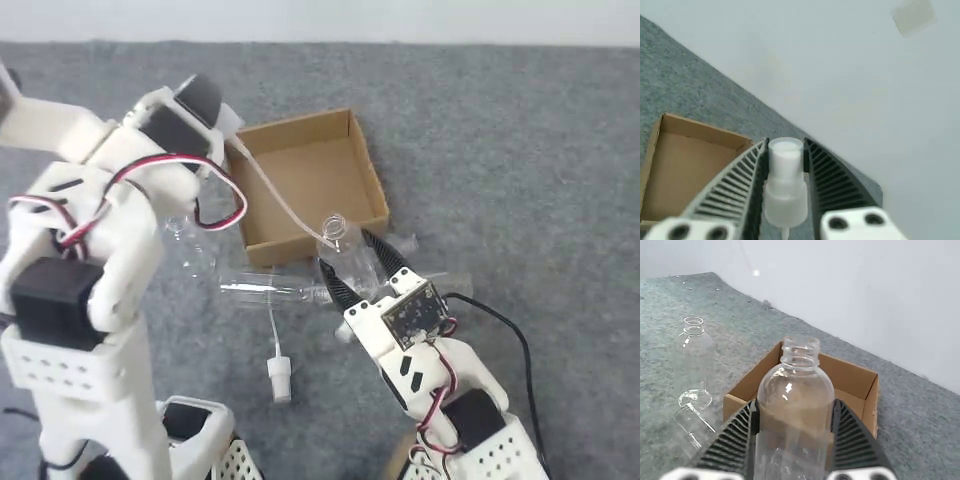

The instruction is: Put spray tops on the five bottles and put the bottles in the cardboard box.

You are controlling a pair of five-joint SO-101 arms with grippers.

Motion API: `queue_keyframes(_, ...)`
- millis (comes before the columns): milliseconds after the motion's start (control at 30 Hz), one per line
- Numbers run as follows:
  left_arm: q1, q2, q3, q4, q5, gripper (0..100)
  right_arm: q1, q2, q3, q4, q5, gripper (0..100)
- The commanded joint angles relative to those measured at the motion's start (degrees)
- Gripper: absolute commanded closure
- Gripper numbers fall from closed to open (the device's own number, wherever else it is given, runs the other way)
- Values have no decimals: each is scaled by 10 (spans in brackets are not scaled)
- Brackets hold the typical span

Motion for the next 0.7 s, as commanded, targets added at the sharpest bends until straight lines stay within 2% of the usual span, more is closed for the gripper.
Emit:
queue_keyframes(0,12,-13,-28,-25,1,990,-1,-9,-8,-18,13,991)
queue_keyframes(333,8,-19,70,-149,-52,989,17,-9,-10,-18,12,991)
queue_keyframes(667,13,-13,107,-185,-79,989,16,-9,-9,-18,12,991)
